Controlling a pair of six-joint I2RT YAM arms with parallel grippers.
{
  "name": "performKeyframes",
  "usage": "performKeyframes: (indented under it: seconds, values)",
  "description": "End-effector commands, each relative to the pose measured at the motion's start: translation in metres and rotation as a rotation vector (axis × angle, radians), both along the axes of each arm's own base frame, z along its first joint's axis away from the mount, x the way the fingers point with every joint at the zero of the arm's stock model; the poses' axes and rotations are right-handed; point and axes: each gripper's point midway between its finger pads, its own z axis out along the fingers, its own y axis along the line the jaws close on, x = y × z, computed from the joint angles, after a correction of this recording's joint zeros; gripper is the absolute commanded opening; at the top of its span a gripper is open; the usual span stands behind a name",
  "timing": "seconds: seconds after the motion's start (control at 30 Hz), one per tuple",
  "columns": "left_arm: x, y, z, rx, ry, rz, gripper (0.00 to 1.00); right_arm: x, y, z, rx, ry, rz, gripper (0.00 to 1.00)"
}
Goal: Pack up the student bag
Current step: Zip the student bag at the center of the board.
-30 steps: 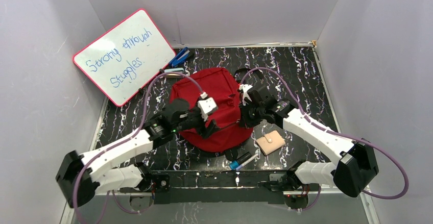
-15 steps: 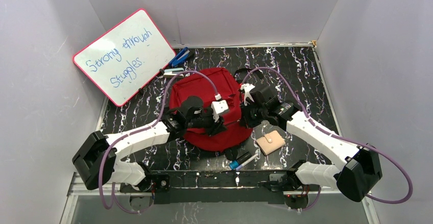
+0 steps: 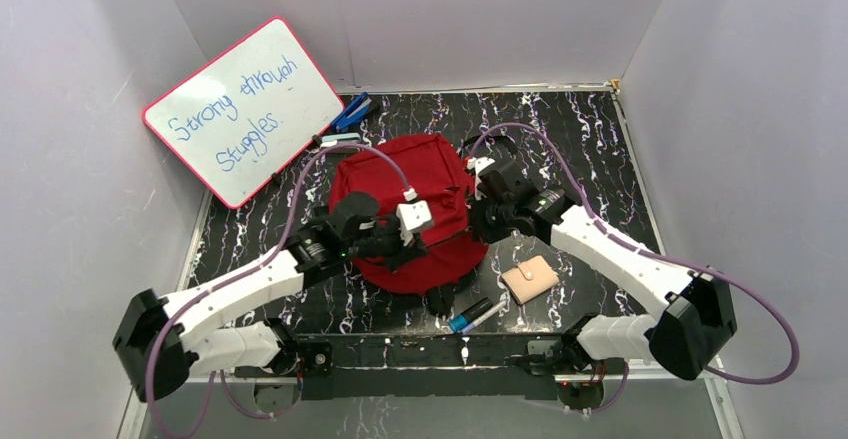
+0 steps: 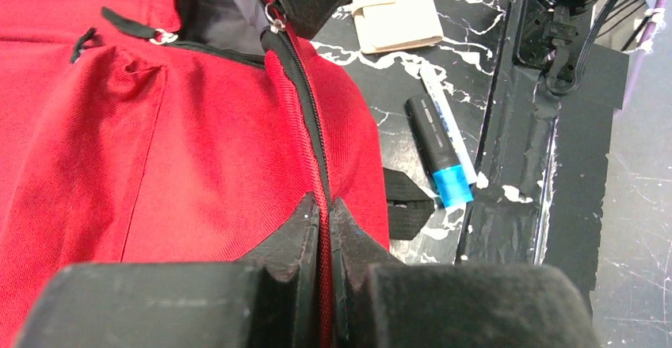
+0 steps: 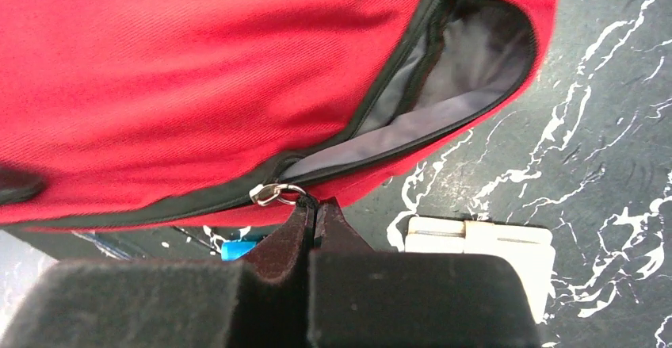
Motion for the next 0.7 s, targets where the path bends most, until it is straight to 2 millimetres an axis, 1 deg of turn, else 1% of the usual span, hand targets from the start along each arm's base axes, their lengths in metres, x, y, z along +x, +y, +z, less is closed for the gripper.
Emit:
performKeyframes:
  seconds: [0.0, 0.1, 0.2, 0.3, 0.4, 0.5, 0.57, 0.6, 0.63, 0.67]
  values:
    - [-0.023, 0.039, -0.009, 0.091, 0.039, 0.033, 0.00, 0.026, -0.037, -0.001, -0.193, -0.056, -0.166, 0.00]
    - [-0.031, 0.054, -0.012, 0.117, 0.058, 0.061, 0.00, 0.034, -0.040, -0.003, -0.231, -0.060, -0.204, 0.00]
    - [-0.033, 0.068, -0.011, 0.146, 0.059, 0.104, 0.00, 0.041, -0.045, -0.006, -0.277, -0.063, -0.245, 0.00]
    - [-0.032, 0.083, -0.010, 0.188, 0.039, 0.145, 0.00, 0.047, -0.051, -0.009, -0.322, -0.069, -0.281, 0.00]
    - [-0.027, 0.096, -0.007, 0.226, 0.011, 0.201, 0.00, 0.053, -0.057, -0.012, -0.360, -0.072, -0.310, 0.00]
    - [-0.023, 0.102, 0.003, 0.212, -0.021, 0.234, 0.00, 0.058, -0.062, -0.011, -0.376, -0.072, -0.336, 0.00]
    - [-0.022, 0.104, 0.006, 0.204, -0.036, 0.248, 0.00, 0.061, -0.060, -0.006, -0.354, -0.076, -0.334, 0.00]
    - [-0.021, 0.104, 0.006, 0.206, -0.039, 0.249, 0.00, 0.063, -0.056, -0.002, -0.329, -0.078, -0.323, 0.00]
    - [-0.021, 0.104, 0.005, 0.213, -0.038, 0.246, 0.00, 0.062, -0.049, 0.003, -0.295, -0.074, -0.290, 0.00]
    - [-0.021, 0.104, 0.003, 0.221, -0.037, 0.240, 0.00, 0.059, -0.038, 0.006, -0.242, -0.067, -0.235, 0.00]
